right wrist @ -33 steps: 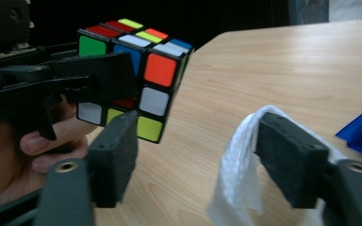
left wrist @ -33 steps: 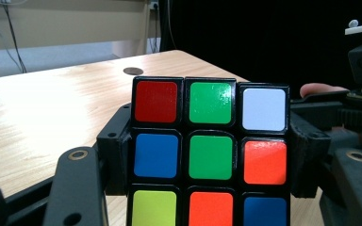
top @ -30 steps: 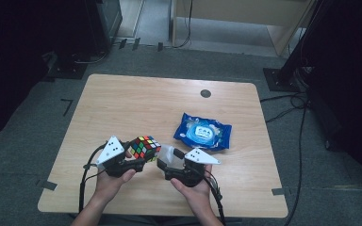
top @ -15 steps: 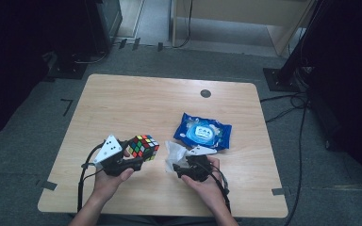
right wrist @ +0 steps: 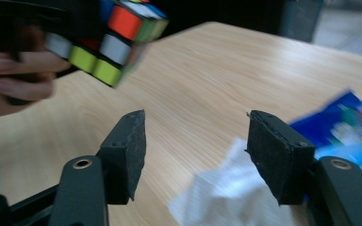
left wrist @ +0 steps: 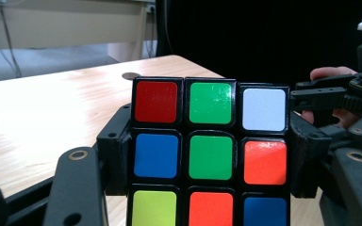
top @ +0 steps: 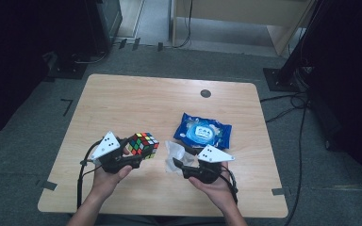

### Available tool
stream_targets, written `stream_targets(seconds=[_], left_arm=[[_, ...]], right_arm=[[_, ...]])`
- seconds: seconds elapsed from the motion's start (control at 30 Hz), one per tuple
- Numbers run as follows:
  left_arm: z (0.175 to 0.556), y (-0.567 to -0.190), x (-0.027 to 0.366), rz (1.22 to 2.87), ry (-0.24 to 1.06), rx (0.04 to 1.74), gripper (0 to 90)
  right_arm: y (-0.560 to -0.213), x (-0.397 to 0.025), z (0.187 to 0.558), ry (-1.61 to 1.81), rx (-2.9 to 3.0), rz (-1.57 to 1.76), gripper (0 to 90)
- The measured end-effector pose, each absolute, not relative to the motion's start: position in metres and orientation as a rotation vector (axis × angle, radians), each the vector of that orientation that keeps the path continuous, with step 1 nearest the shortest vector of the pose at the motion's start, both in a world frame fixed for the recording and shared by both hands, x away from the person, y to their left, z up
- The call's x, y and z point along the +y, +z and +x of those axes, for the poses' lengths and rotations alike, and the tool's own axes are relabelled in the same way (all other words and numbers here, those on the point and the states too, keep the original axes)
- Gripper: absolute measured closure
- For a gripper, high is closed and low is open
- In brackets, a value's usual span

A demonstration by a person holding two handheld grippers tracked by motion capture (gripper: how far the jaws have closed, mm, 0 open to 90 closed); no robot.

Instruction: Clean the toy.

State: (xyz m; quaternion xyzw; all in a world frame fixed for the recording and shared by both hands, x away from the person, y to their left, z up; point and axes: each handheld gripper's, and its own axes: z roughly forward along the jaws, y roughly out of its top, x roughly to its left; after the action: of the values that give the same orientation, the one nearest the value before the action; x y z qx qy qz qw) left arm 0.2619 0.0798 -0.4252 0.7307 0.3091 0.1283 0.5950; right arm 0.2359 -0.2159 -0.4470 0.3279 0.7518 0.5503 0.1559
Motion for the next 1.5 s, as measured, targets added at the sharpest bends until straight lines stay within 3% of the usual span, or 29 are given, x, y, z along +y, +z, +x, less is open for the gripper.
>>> stream_targets(seconds=[0.43, 0.7, 1.1, 1.27, 1.5], left_arm=[[0.267, -0.426, 0.074, 1.718, 0.112, 0.716, 34.3], [0.269, -0.427, 0.070, 1.753, 0.018, 0.718, 34.3], [0.272, -0.432, 0.063, 1.743, -0.105, 0.742, 33.6], [0.273, -0.428, 0.067, 1.705, -0.089, 0.752, 30.7], [0.271, -0.419, 0.081, 1.650, -0.016, 0.742, 18.1]], right_arm=[[-0.467, -0.188, 0.233, 1.592, 1.968, 0.369, 29.8], [-0.470, -0.175, 0.229, 1.551, 1.960, 0.226, 24.3], [-0.473, -0.166, 0.222, 1.409, 1.900, 0.115, 33.6], [-0.471, -0.169, 0.223, 1.431, 1.912, 0.146, 34.2], [-0.471, -0.181, 0.231, 1.476, 1.919, 0.278, 34.2]])
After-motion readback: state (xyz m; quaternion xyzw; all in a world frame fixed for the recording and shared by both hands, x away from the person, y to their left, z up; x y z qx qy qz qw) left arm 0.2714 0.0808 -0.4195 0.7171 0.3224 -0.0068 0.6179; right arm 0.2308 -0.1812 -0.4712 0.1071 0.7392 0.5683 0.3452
